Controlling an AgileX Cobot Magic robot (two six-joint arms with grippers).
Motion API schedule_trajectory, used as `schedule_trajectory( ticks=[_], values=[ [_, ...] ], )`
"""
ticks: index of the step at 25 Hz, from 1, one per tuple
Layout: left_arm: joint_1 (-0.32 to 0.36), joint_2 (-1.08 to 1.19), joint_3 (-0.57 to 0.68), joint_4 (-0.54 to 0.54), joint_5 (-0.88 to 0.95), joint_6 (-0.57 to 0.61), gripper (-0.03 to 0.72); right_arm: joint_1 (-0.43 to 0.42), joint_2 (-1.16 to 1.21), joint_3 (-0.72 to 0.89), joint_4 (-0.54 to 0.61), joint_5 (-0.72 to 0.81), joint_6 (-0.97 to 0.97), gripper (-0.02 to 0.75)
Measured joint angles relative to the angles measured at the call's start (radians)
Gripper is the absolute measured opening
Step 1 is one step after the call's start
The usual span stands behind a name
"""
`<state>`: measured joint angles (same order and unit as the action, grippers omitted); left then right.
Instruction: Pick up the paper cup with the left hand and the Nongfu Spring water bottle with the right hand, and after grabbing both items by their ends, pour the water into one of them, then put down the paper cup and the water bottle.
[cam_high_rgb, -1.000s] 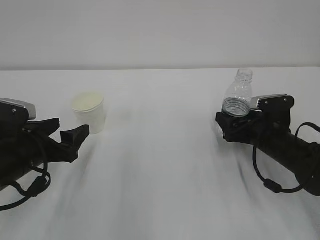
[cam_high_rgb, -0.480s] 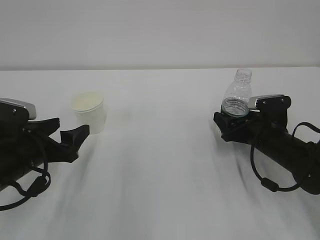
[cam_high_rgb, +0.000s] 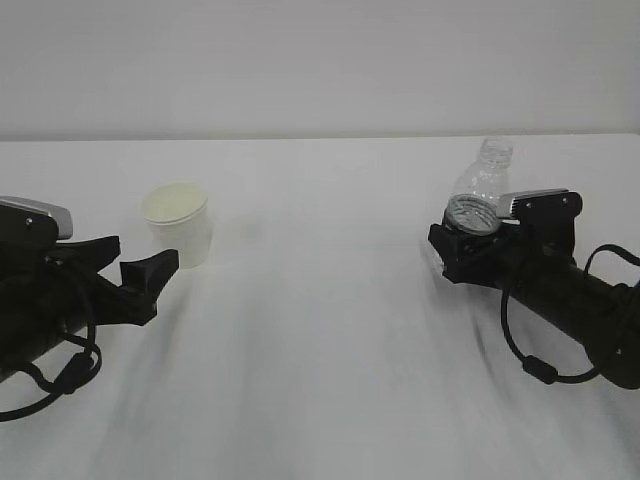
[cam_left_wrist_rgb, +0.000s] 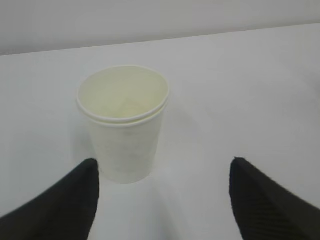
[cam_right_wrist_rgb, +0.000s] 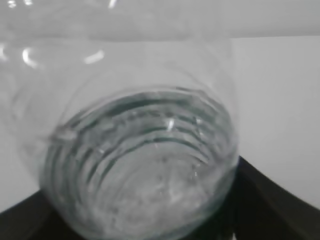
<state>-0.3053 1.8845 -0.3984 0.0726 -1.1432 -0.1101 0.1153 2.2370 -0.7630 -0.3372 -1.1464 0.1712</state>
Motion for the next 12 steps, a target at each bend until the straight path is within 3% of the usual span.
schedule_trajectory(
  ticks=[3,12],
  values=[
    [0.0,0.0,0.0,0.0,0.0,0.002,0.578,0.0,0.0,0.0,-0.009,0.0,0.002,0.509],
    [0.0,0.0,0.0,0.0,0.0,0.002,0.576,0.0,0.0,0.0,-0.014,0.0,0.002,0.493]
  ],
)
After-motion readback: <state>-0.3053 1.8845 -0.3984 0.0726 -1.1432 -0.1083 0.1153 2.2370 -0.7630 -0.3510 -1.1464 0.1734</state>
